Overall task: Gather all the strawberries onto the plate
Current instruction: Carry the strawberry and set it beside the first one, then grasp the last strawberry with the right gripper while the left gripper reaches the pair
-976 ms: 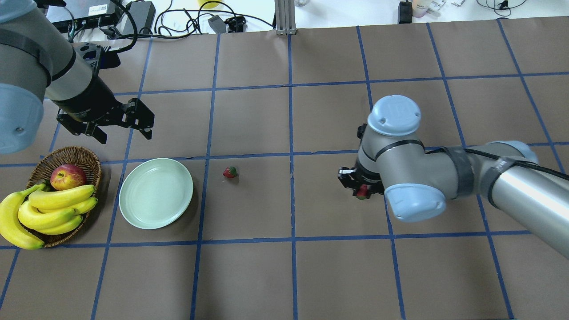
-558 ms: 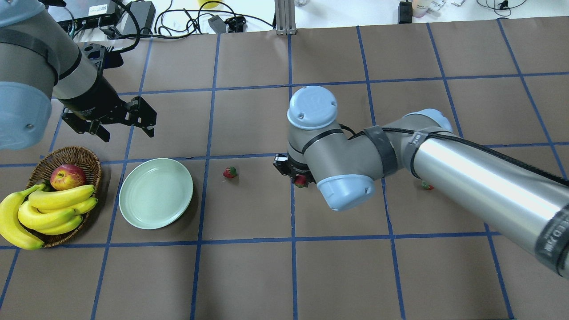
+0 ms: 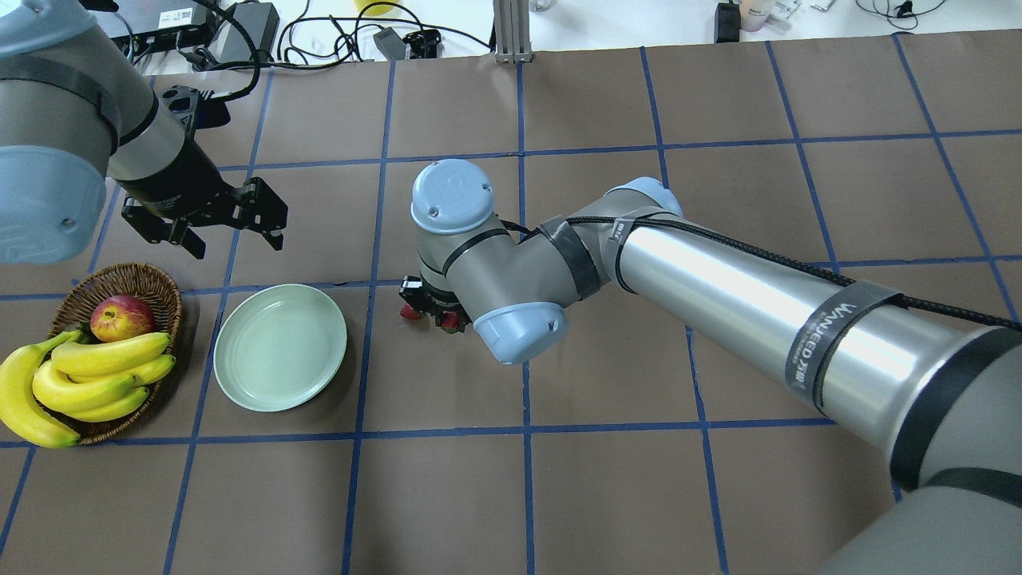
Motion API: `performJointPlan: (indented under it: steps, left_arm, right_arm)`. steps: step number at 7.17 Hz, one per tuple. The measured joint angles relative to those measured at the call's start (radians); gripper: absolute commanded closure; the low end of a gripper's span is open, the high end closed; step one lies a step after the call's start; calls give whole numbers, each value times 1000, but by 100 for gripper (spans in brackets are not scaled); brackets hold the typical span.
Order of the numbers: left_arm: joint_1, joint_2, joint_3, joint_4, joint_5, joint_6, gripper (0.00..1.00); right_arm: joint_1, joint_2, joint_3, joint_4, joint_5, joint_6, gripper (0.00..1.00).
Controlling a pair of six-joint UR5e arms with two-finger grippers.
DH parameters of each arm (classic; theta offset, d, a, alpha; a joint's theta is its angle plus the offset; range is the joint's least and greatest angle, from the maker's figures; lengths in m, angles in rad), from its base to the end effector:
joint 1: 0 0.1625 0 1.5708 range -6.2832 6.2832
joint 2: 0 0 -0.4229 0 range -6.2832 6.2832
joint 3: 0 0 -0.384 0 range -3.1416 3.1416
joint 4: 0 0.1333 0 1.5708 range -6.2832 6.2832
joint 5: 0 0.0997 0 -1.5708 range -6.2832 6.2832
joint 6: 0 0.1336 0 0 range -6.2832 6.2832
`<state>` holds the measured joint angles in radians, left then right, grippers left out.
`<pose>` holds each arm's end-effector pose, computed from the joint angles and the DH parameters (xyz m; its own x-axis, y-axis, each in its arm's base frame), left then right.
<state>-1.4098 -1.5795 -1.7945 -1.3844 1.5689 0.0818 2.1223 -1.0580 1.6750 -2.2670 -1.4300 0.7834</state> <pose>-0.0564 -0.4861 0.3589 -0.9968 -0.0793 0.0056 -0.0789 0.9958 0.0457 0.4599 -0.4574 0.1849 -0.9620 0.2249 -0.1549 0.2209 0.9744 0.0427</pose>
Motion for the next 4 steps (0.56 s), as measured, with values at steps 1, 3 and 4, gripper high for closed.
performJointPlan:
  steps: [1, 3, 4]
  left_arm:
    - [-2, -5, -10, 1, -1, -9, 0]
    - [-6, -13, -29, 3, -36, -42, 0]
    - [-9, -21, -33, 18, -66, -53, 0]
  right_arm:
    - [2, 1, -5, 8, -4, -2, 0]
    - [-49, -44, -1, 100, -19, -52, 0]
    - [-137, -108, 1, 199, -23, -108, 0]
